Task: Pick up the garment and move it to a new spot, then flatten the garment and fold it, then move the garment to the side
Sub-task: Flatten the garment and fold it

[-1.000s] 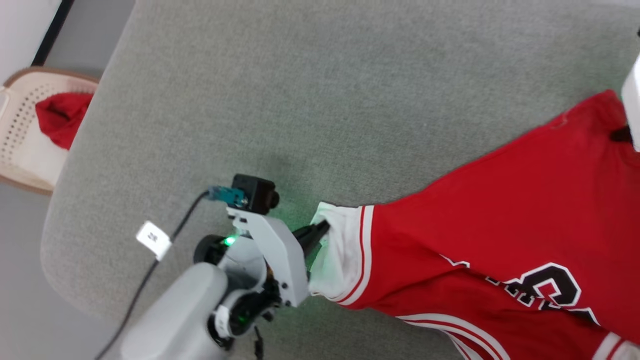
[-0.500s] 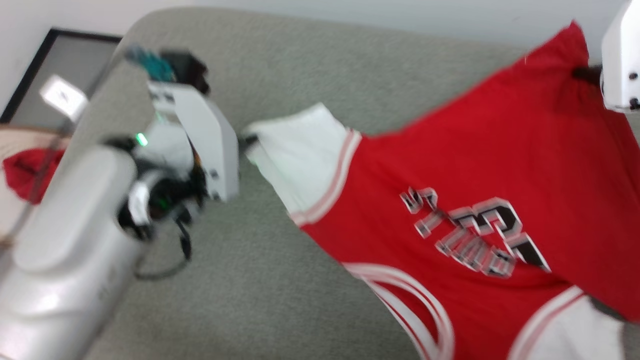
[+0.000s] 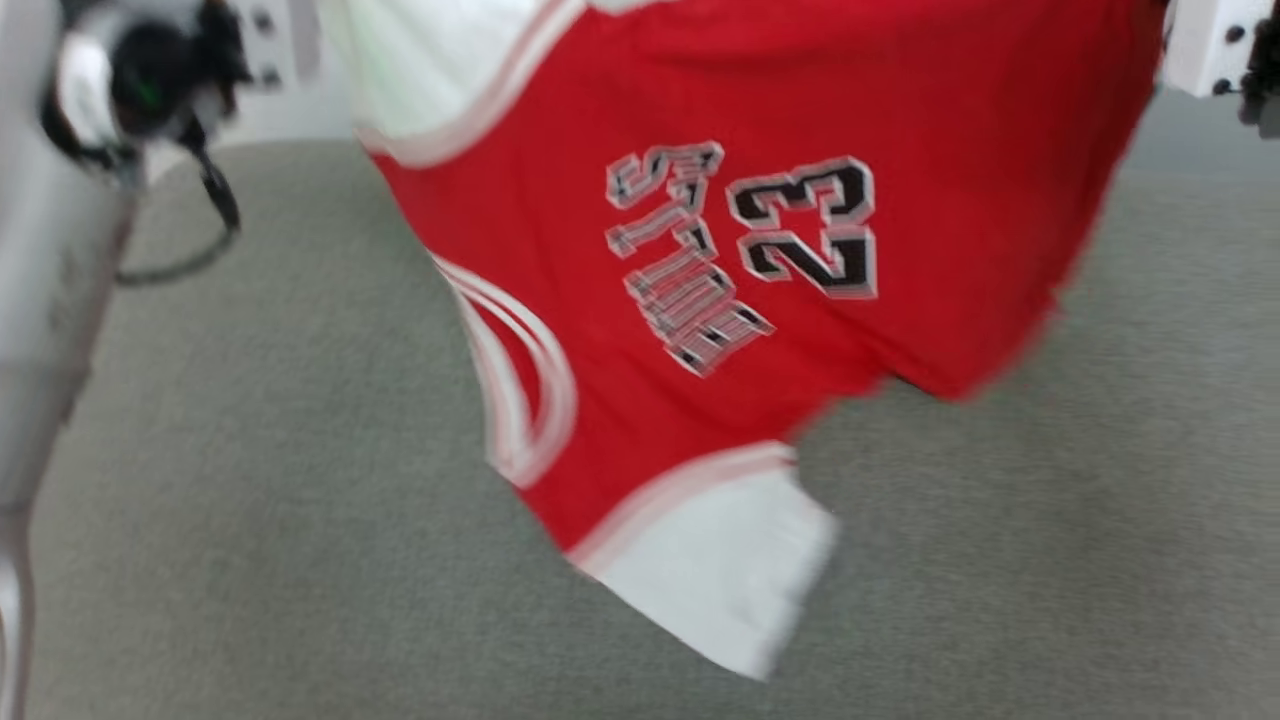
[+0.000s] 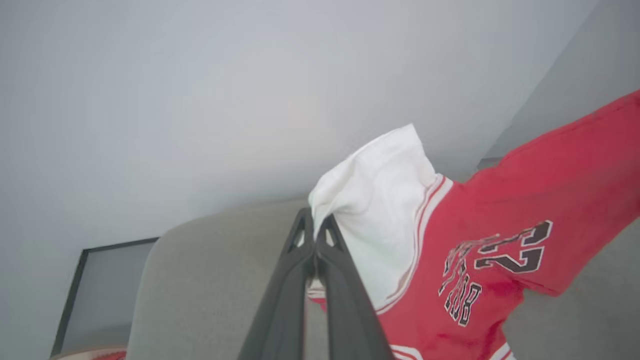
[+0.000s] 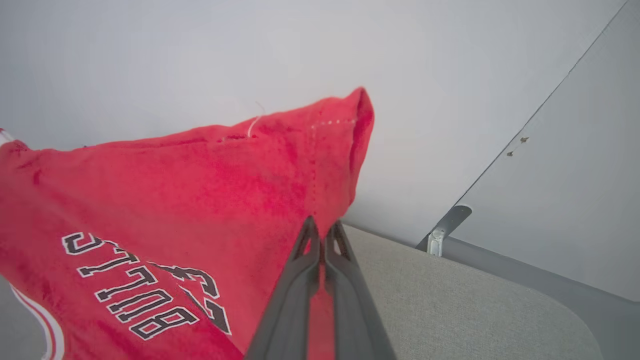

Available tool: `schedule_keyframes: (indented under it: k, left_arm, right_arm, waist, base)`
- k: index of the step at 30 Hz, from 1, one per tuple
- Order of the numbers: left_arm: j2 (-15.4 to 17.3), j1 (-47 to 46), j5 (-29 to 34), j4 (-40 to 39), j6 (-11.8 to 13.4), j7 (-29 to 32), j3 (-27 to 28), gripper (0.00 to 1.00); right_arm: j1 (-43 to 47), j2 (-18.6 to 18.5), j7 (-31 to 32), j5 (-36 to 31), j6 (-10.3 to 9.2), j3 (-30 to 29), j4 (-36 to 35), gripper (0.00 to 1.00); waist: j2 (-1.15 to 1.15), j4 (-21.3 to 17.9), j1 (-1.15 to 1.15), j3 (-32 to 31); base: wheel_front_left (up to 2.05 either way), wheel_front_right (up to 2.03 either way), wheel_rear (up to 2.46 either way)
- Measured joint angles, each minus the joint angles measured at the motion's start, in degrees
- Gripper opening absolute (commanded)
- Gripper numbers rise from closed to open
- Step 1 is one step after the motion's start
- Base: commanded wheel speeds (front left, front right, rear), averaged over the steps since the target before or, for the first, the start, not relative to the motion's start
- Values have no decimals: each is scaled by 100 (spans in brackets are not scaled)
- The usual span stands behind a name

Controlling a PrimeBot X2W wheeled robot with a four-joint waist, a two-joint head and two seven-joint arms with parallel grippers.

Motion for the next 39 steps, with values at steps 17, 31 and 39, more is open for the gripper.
schedule_keyframes:
  k: [17,31,39]
  left_arm:
    - [-543,-1596,541,1976,-382,-2178,213,0]
    - [-588,-2337,687,2651,-548,-3104,282,0]
    - [-537,-3137,1051,3002,-634,-3788,145,0]
  right_arm:
    - [-699,347,-1248,-159,0,279,641,0]
    - [-1249,479,-2263,-177,0,404,1000,0]
    - [-1836,743,-3615,-627,0,356,1559,0]
  waist:
    - [0,-629,0,-447]
    - [0,-706,0,107]
    - [0,-830,0,764]
  base:
    - [0,0,0]
    - [0,0,0]
    - [0,0,0]
